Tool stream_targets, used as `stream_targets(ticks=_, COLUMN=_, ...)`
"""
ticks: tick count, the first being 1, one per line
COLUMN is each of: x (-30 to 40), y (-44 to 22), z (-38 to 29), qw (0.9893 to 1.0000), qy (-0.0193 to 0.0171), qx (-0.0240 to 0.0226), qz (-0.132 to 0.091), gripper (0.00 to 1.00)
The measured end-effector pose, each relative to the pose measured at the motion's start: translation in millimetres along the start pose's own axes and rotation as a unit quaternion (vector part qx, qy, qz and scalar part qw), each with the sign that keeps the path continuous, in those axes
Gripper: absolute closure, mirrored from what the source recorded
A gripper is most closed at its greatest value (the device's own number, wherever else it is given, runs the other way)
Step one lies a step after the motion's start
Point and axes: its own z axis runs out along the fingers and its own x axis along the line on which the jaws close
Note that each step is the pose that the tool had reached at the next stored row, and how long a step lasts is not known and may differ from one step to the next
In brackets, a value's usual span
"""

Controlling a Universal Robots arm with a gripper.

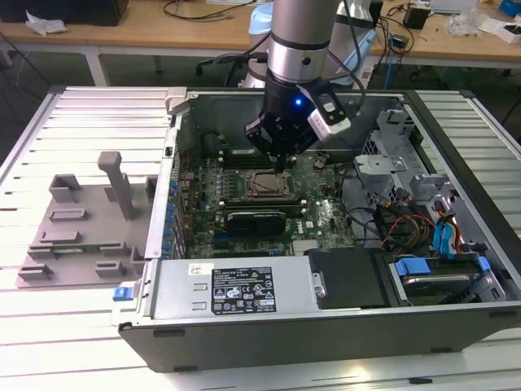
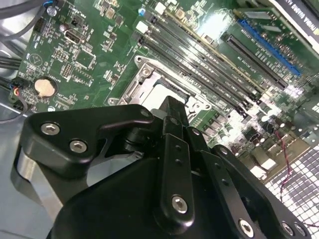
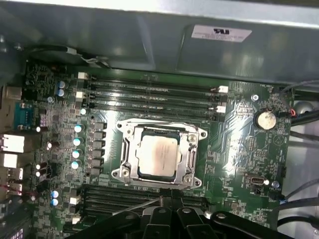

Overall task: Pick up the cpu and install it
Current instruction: 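Install the second cpu locking lever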

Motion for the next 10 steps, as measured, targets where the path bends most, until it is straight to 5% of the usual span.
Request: stream_targets(ticks=10, x=1.2, y=-13.0, z=1.7, qw=1.0000, qy=0.0000, qx=0.0000, qz=0.000, gripper=0.89)
